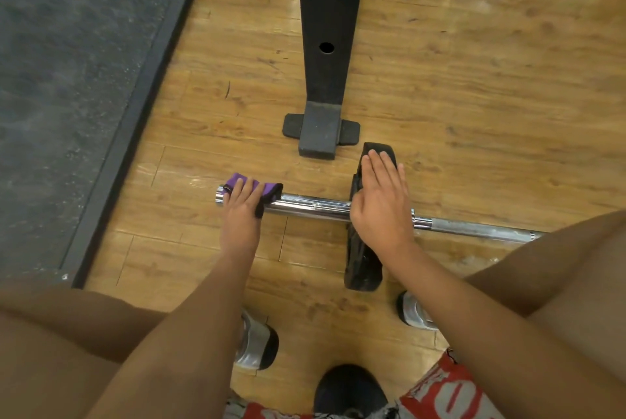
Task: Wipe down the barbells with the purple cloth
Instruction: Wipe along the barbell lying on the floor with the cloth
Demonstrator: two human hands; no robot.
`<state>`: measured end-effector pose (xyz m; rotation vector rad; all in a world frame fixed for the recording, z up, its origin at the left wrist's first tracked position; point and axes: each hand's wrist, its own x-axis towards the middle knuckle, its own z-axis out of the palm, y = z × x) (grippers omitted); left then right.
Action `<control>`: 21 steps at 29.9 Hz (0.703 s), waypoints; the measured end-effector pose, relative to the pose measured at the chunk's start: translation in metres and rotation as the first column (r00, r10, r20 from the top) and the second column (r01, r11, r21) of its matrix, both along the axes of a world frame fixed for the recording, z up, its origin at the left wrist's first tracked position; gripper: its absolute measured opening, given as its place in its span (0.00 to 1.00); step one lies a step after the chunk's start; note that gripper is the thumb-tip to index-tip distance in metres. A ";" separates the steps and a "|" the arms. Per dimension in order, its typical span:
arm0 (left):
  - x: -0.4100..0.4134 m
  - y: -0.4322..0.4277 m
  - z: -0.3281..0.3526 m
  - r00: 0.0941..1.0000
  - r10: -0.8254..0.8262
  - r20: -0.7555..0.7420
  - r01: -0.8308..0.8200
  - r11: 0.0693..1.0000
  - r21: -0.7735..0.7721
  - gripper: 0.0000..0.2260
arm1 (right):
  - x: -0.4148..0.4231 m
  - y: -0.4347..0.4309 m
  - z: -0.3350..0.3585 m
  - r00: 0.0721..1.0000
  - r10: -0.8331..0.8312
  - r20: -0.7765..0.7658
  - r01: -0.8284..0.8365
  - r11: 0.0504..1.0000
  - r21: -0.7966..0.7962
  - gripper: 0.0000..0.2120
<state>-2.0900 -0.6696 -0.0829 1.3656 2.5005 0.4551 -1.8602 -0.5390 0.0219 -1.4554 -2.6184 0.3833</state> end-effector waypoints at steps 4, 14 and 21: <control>-0.011 0.009 0.002 0.988 0.152 0.038 -0.152 0.988 0.001 0.19 | 0.001 0.000 -0.001 1.000 -0.001 -0.009 0.001 1.000 -0.001 0.31; 0.002 -0.002 0.015 0.993 -0.028 -0.116 0.029 1.000 0.006 0.29 | 0.001 -0.004 -0.002 1.000 -0.002 -0.019 0.002 1.000 0.011 0.33; 0.000 0.002 0.019 0.942 -0.122 -0.313 0.081 0.987 -0.140 0.23 | 0.000 -0.004 0.001 0.999 -0.005 -0.032 0.005 1.000 0.003 0.34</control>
